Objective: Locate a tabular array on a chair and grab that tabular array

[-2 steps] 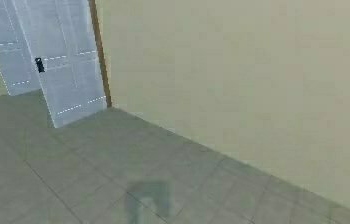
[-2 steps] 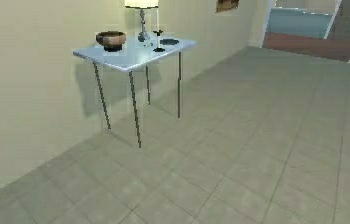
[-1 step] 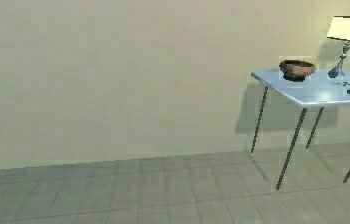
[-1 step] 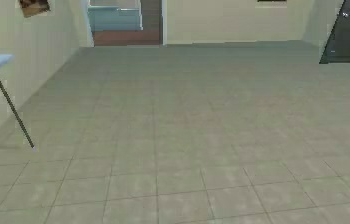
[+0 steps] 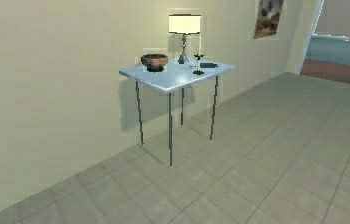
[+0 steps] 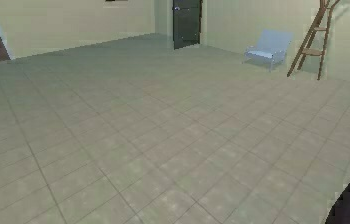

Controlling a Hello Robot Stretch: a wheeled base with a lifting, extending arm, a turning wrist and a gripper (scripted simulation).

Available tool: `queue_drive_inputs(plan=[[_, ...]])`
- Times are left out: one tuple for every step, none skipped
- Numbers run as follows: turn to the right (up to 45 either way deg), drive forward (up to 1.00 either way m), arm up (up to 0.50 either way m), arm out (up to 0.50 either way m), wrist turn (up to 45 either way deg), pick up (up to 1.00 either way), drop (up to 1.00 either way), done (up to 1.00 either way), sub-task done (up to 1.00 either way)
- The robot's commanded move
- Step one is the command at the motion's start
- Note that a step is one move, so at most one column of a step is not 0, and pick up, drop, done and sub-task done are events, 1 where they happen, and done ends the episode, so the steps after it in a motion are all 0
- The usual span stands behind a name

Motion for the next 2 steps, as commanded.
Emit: queue_drive_inputs(plan=[[0.0, 0.05, 0.0, 0.0, 0.0, 0.0, 0.0, 0.0, 0.0], [-45.0, 0.0, 0.0, 0.0, 0.0, 0.0, 0.0, 0.0, 0.0]])
